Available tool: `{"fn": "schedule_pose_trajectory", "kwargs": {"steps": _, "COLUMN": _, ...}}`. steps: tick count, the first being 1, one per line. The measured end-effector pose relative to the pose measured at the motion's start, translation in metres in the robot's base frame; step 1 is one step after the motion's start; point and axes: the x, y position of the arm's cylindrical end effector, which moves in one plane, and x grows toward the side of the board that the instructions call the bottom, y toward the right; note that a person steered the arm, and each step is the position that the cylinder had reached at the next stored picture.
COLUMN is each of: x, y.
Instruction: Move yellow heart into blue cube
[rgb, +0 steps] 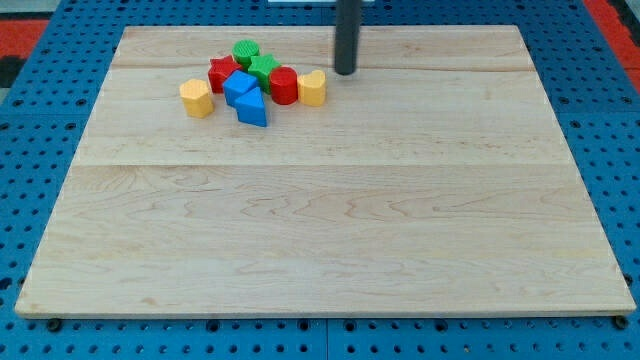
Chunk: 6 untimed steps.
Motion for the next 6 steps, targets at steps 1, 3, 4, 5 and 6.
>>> {"fn": "schedule_pose_trajectory", "kwargs": {"steps": 1, "x": 0.019, "y": -0.006}}
{"fn": "schedule_pose_trajectory", "kwargs": {"steps": 3, "x": 0.055, "y": 0.007}}
{"fn": "schedule_pose_trajectory", "kwargs": {"steps": 4, "x": 0.061, "y": 0.029}}
{"fn": "schedule_pose_trajectory", "kwargs": {"steps": 5, "x": 0.063, "y": 0.025}}
{"fn": "schedule_pose_trajectory", "kwargs": {"steps": 6, "x": 0.082, "y": 0.019}}
